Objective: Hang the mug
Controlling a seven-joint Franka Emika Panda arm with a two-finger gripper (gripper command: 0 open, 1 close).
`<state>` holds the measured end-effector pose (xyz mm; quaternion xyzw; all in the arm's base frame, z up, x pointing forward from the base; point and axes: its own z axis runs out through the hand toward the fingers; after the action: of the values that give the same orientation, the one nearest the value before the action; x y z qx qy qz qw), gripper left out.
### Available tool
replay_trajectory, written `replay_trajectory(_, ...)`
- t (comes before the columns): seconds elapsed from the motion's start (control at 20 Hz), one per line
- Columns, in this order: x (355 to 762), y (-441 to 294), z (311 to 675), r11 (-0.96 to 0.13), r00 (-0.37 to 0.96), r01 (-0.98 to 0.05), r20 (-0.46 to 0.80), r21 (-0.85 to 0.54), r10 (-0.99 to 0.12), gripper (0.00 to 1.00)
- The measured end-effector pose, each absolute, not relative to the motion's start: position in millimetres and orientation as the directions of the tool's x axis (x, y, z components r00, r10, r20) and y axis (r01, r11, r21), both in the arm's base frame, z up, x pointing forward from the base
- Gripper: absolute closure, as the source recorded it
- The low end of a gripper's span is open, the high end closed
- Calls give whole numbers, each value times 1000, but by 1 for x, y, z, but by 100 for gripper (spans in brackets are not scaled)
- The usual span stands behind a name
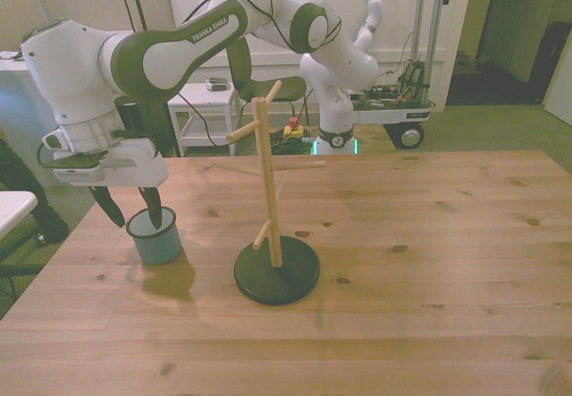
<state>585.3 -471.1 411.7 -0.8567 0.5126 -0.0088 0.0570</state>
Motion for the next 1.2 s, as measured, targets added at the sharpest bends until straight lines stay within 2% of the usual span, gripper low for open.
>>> replay_trajectory(0.6, 609, -458, 389, -496, 502, -863, -38, -97, -864, 0)
replay_trajectory(0.65, 610, -457, 387, -497, 502, -862, -39, -96, -864, 100)
replay_trajectory(1.2, 621, -445, 384, -512, 515, -853, 2, -104, -857, 100)
